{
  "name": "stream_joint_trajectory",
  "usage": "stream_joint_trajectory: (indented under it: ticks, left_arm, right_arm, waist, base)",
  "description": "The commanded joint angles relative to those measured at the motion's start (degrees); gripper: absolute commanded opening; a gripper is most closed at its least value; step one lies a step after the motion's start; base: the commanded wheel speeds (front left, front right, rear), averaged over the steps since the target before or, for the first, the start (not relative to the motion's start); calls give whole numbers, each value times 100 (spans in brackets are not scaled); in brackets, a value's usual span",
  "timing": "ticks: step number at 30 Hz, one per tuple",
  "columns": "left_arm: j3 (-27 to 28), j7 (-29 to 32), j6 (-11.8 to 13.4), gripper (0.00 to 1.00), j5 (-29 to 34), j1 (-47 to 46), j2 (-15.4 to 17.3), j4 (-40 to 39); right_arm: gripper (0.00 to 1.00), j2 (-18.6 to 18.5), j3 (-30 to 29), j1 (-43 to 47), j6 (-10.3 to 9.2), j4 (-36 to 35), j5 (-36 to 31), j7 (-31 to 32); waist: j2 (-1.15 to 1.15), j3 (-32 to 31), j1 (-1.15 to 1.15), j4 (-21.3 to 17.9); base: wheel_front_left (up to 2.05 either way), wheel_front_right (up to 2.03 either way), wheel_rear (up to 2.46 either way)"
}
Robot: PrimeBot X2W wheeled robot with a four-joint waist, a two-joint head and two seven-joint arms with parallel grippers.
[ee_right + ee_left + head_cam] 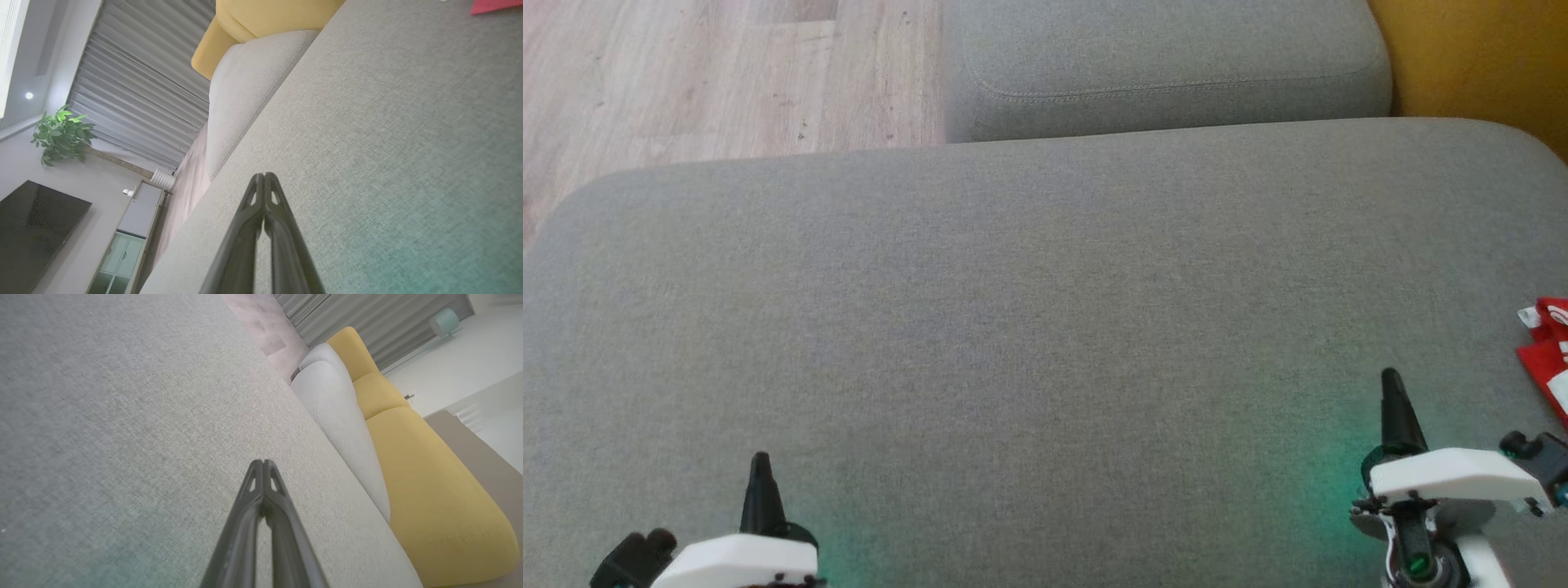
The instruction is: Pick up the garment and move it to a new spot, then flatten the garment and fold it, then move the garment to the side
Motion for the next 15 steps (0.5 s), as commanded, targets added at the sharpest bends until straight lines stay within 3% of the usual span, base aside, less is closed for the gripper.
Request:
stream_joint_trajectory:
  ticks: [1, 15]
  left_arm:
    - [191, 44, -65, 0, -178, -316, 13, -222]
    - [360, 292, -139, 0, -1097, -430, 14, -325]
  right_arm:
    - [0, -16, 25, -187, -3, -261, 201, 46]
    - [0, -17, -114, -172, -4, -502, 1180, 293]
  waist:
    - [0, 1, 0, -1]
    - [0, 12, 0, -7]
  base:
    - [0, 0, 0]
    - [0, 0, 0]
